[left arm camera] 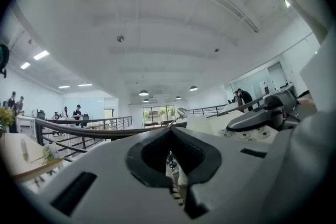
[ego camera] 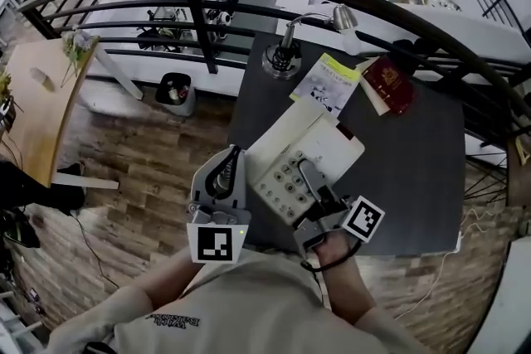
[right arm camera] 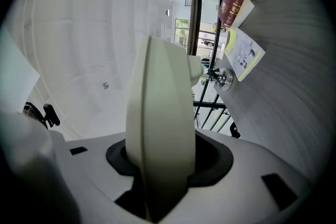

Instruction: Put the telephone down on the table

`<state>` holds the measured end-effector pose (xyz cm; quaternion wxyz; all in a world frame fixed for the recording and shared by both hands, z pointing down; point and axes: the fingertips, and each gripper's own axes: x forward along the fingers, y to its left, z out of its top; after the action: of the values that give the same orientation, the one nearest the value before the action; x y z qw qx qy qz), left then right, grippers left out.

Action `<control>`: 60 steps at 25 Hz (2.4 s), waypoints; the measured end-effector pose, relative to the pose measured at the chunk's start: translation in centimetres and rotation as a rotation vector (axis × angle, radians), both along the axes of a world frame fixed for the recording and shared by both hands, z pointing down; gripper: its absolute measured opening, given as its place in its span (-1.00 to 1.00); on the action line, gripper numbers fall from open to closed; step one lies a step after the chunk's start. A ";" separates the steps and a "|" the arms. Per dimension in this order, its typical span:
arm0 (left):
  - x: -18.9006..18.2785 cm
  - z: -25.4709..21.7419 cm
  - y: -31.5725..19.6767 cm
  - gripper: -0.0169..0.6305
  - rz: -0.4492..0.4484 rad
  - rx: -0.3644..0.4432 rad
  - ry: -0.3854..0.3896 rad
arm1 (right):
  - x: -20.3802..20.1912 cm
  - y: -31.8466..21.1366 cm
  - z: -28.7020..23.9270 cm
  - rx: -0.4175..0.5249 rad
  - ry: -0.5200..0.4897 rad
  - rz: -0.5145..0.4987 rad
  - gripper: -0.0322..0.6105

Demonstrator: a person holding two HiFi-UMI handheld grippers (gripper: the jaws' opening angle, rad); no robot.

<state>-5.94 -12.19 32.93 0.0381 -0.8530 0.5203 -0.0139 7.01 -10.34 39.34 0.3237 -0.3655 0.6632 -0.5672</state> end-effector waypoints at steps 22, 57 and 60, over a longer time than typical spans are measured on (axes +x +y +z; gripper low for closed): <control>0.6 2.1 -2.2 -0.94 -0.078 -0.024 -0.104 | -0.5 -1.8 4.5 -0.101 0.008 -0.155 -0.29; -0.1 25.2 -16.9 -0.94 -0.078 -0.258 -0.286 | -3.5 -18.5 26.6 -0.311 0.160 -0.144 -0.29; 0.1 26.2 -17.1 -0.94 -0.073 -0.276 -0.300 | -3.5 -18.6 27.1 -0.303 0.200 -0.148 -0.29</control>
<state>-5.88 -29.29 59.15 -0.0027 -0.8192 0.5324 -0.2131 3.53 -28.91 66.44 0.1551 -0.4150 0.6241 -0.6436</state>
